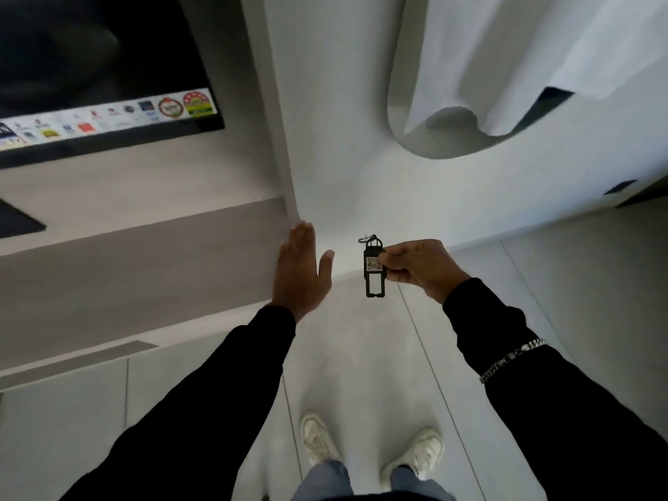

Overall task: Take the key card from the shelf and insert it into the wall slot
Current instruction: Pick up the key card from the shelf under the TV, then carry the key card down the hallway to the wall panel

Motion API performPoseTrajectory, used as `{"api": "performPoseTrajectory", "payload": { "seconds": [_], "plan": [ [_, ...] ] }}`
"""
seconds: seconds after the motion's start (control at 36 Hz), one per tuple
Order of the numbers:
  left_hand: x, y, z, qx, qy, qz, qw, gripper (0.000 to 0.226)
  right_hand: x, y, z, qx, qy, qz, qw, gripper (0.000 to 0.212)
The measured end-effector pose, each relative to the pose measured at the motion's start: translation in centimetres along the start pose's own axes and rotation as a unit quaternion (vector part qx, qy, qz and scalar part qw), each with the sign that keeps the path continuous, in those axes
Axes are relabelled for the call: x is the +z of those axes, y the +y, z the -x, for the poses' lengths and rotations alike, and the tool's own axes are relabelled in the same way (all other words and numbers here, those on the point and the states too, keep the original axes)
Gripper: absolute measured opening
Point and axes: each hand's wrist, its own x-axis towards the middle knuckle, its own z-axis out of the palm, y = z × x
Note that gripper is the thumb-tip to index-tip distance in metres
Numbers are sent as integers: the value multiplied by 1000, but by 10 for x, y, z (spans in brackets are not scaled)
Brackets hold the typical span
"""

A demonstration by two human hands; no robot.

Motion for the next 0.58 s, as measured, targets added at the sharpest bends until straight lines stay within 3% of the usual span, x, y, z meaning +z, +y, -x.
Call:
{"api": "performPoseTrajectory", "payload": {
  "seconds": [0.39,0.58],
  "plan": [
    [72,229,4,207,10,22,978,67,-227,-6,109,-76,27,-65,995,12],
    [127,343,-3,284,-26,29,958,66,-355,0,150,-90,97,-63,989,25]
  ]
}}
